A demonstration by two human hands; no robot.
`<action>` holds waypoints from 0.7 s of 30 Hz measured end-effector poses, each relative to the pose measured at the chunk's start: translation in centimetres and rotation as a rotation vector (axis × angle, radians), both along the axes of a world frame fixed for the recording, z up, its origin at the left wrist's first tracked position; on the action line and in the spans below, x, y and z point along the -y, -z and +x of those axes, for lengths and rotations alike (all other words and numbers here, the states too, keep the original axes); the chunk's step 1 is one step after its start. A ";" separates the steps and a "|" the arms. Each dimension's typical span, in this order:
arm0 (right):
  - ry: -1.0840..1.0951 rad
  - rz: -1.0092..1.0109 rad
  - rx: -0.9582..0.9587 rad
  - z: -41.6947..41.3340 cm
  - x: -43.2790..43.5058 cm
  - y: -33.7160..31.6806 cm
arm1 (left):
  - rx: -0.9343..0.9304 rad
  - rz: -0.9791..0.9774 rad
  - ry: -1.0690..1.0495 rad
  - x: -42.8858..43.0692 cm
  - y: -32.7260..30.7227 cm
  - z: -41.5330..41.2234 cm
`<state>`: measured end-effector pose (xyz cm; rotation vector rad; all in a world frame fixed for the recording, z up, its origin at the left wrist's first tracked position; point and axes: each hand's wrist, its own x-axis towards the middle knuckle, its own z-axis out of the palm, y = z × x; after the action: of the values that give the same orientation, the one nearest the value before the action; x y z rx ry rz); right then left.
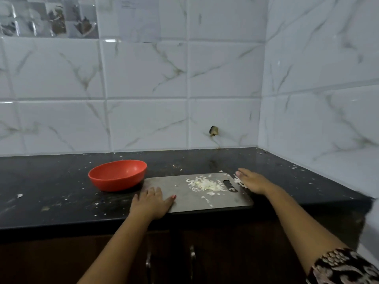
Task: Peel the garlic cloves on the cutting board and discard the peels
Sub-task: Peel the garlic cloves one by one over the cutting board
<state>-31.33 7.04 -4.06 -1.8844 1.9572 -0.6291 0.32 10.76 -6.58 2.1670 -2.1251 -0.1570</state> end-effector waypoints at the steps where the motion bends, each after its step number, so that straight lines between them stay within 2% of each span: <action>1: -0.029 0.020 0.045 0.5 -0.3 0.1 | 0.002 0.017 -0.018 0.0 -0.2 -0.1; 4: -0.054 0.014 0.133 2.6 -0.6 0.3 | 0.014 0.026 -0.056 -0.1 -0.4 -1.2; 7: -0.077 -0.006 0.106 4.4 -0.3 -0.5 | 0.017 0.046 -0.045 0.7 -0.5 -2.4; 10: -0.041 -0.062 0.135 6.1 0.5 -0.1 | 0.001 0.044 0.003 2.2 -0.5 -4.0; 14: -0.177 -0.092 0.167 7.9 1.9 0.3 | -0.051 -0.005 0.144 4.7 -0.4 -6.5; 16: -0.230 -0.112 0.323 7.7 2.9 -0.8 | -0.167 -0.006 0.234 6.1 -0.8 -7.5; 18: -0.178 -0.152 0.405 6.6 4.4 -1.8 | -0.370 0.028 0.293 7.2 -1.5 -7.6; 19: -0.139 -0.156 0.372 6.0 5.1 -2.0 | -0.442 0.031 0.303 7.6 -1.7 -7.4; 21: -0.114 -0.078 0.178 5.2 6.7 -1.5 | -0.451 -0.003 0.272 8.8 -1.6 -6.6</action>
<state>-26.18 0.30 -2.52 -1.8986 1.7245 -0.8202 -6.23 1.93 -5.01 1.6276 -2.1221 -0.5999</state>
